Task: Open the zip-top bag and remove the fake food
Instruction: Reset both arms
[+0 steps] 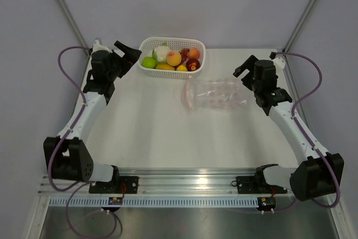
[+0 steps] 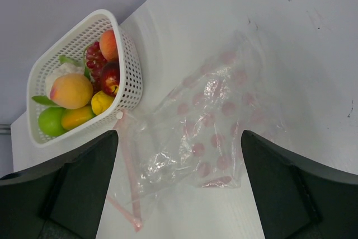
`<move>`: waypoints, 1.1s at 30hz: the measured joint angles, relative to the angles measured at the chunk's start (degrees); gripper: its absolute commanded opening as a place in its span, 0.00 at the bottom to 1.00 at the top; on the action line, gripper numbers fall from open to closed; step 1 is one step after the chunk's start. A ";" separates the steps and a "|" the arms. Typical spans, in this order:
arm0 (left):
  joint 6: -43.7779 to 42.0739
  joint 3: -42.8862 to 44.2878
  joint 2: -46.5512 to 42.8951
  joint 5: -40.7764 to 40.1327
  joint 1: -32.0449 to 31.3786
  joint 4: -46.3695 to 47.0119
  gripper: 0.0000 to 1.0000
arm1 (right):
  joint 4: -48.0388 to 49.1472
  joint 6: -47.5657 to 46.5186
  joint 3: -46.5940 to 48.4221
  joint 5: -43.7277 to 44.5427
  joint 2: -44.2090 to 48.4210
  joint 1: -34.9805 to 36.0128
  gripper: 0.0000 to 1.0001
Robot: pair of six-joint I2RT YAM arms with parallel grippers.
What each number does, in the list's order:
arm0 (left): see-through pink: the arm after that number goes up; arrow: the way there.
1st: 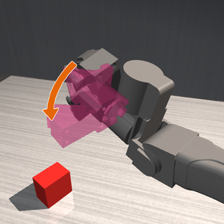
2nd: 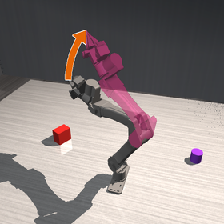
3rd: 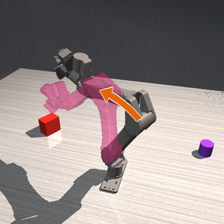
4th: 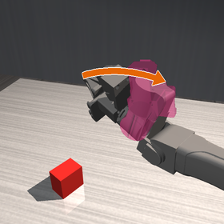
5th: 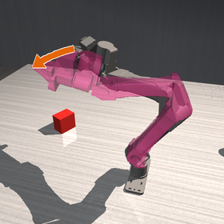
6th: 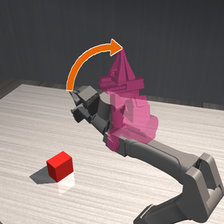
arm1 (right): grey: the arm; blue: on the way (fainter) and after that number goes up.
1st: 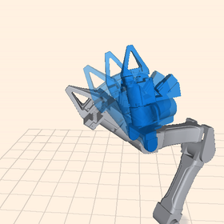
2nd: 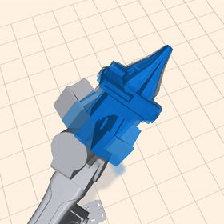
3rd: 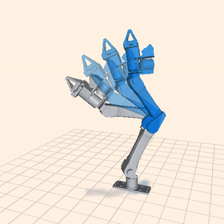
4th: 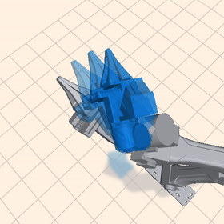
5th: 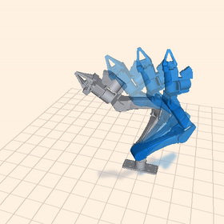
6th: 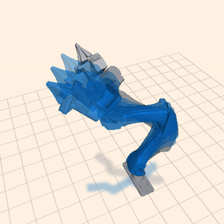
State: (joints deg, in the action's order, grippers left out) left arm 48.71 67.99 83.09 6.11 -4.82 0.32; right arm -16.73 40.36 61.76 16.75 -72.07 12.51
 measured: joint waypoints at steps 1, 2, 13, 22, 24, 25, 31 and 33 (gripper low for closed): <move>0.68 -2.91 -3.65 0.11 -0.22 -0.11 0.99 | -0.37 -0.37 -0.39 -0.63 1.36 0.00 0.99; 1.18 -6.19 -7.82 0.35 -0.52 -0.44 0.99 | -0.92 -0.74 -0.96 -1.38 3.28 0.02 1.00; 0.96 -33.38 -41.16 2.05 -0.83 -4.50 0.99 | -5.70 -3.48 -12.59 -10.54 28.41 -0.07 1.00; -1.79 -53.16 -63.89 4.52 -0.85 -6.64 0.99 | -7.13 -4.28 -28.85 -14.45 48.92 -0.09 0.99; -2.58 -53.62 -66.55 4.52 -0.85 -7.98 0.99 | -7.17 -4.02 -31.15 -14.32 52.94 -0.09 0.99; -3.26 -53.59 -67.54 4.50 -0.85 -8.07 0.99 | -7.17 -3.67 -32.28 -14.23 54.90 -0.09 1.00; -6.58 -52.96 -72.91 3.39 -0.85 -11.37 0.99 | -8.59 -2.05 -34.88 -12.92 59.52 -0.09 1.00; -7.08 -52.96 -74.55 2.91 -0.85 -12.15 0.99 | -9.05 -1.68 -35.06 -12.76 59.58 -0.09 0.99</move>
State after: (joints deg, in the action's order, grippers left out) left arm 41.63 15.03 8.54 9.02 -5.67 -11.84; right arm -25.78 38.68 26.70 3.99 -12.49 12.43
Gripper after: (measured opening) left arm 0.988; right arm 0.993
